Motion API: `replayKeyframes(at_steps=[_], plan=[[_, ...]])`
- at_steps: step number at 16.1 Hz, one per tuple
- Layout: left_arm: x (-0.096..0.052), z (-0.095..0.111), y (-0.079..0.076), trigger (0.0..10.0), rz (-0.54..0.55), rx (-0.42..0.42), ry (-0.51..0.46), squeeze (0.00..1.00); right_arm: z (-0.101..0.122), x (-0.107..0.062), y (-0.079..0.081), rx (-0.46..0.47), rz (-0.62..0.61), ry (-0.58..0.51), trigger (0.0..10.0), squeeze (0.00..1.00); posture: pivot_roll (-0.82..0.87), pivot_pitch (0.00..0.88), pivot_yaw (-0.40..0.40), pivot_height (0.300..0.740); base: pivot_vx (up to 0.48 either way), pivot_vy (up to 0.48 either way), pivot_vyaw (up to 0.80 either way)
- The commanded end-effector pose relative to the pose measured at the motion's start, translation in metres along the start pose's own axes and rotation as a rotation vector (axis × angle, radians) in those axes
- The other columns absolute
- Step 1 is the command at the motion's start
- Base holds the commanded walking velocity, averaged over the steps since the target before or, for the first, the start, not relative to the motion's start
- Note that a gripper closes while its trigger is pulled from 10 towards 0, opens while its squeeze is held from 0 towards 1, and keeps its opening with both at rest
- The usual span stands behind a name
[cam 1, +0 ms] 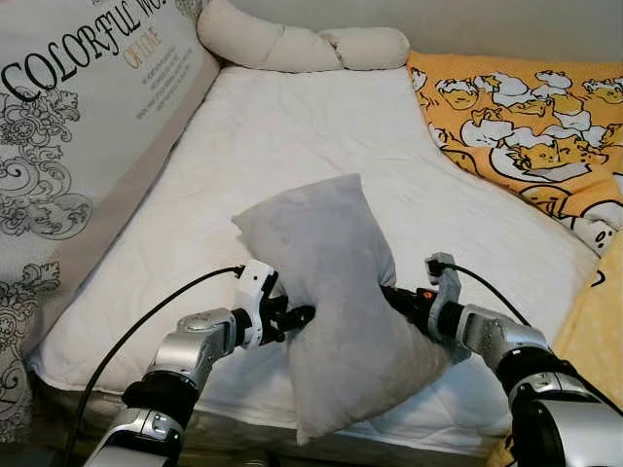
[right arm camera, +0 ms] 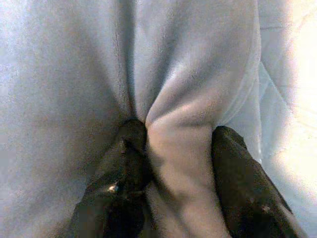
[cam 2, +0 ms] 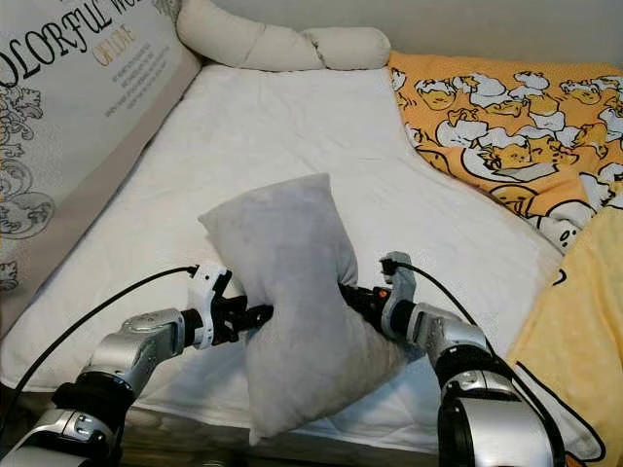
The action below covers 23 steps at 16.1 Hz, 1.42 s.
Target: Clean up the room
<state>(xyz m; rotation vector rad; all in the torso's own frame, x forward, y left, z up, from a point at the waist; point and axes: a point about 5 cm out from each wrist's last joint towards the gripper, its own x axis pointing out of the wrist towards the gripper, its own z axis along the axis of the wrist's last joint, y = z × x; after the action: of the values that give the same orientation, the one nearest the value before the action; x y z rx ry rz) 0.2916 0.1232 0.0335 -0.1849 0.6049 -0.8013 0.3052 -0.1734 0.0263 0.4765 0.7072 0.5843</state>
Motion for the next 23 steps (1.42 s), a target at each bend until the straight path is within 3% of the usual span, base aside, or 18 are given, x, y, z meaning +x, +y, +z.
replayKeyframes(at_steps=[1,2,4,6,9,13,14,17,18,19,23], plan=[[0.004,0.002,-0.002,0.9,-0.001,0.008,0.003,0.00,-0.009,0.009,0.006,0.015,0.002,0.050,0.0,0.00,0.10,0.000,0.044,0.740,0.000,0.000,0.00],[0.004,0.003,-0.001,0.0,0.008,0.002,-0.002,0.00,-0.005,0.011,0.008,0.010,-0.001,0.025,0.0,0.00,0.09,0.000,0.053,0.740,0.000,0.000,0.00],[0.005,0.004,-0.001,0.0,0.015,0.012,0.004,0.00,-0.001,0.012,0.011,0.001,0.012,0.005,0.0,0.00,0.09,0.000,0.058,0.740,0.000,0.000,0.00],[0.006,0.006,-0.001,0.0,0.017,0.031,0.019,0.00,0.008,0.013,0.016,-0.019,0.054,-0.087,0.0,0.00,0.08,0.000,0.060,0.740,0.000,0.000,0.00],[0.005,0.017,-0.002,0.0,0.017,0.044,-0.023,0.00,0.016,0.012,0.021,-0.043,0.072,-0.160,0.0,0.00,0.08,0.000,0.059,0.740,0.000,0.000,0.00],[0.000,0.048,-0.003,0.0,0.053,0.097,-0.164,0.00,0.037,0.011,0.032,-0.106,0.040,-0.342,0.0,0.00,0.08,0.000,0.061,0.740,0.000,0.000,0.00],[-0.008,0.079,-0.003,0.0,0.130,0.073,-0.316,0.00,0.051,0.010,0.044,-0.161,0.054,-0.394,0.0,0.00,0.07,0.000,0.064,0.740,0.000,0.000,0.00],[-0.013,0.092,-0.008,0.0,0.153,0.116,-0.366,0.00,0.055,0.009,0.047,-0.170,-0.026,-0.457,0.0,0.00,0.08,0.000,0.053,0.740,0.000,0.000,0.00],[-0.013,0.093,-0.007,10.0,0.188,0.146,-0.362,0.00,0.053,0.009,0.046,-0.173,-0.075,-0.472,10.0,0.00,0.08,0.000,0.051,0.740,0.000,0.000,0.00],[-0.013,0.092,-0.005,10.0,0.248,0.208,-0.327,0.00,0.051,0.008,0.046,-0.158,-0.098,-0.496,10.0,0.00,0.08,0.000,0.051,0.740,0.000,0.000,0.00],[-0.017,0.100,-0.012,10.0,0.294,0.371,-0.361,0.00,0.050,0.001,0.052,-0.150,-0.137,-0.537,10.0,0.00,0.08,0.000,0.058,0.740,0.000,0.000,0.00]])
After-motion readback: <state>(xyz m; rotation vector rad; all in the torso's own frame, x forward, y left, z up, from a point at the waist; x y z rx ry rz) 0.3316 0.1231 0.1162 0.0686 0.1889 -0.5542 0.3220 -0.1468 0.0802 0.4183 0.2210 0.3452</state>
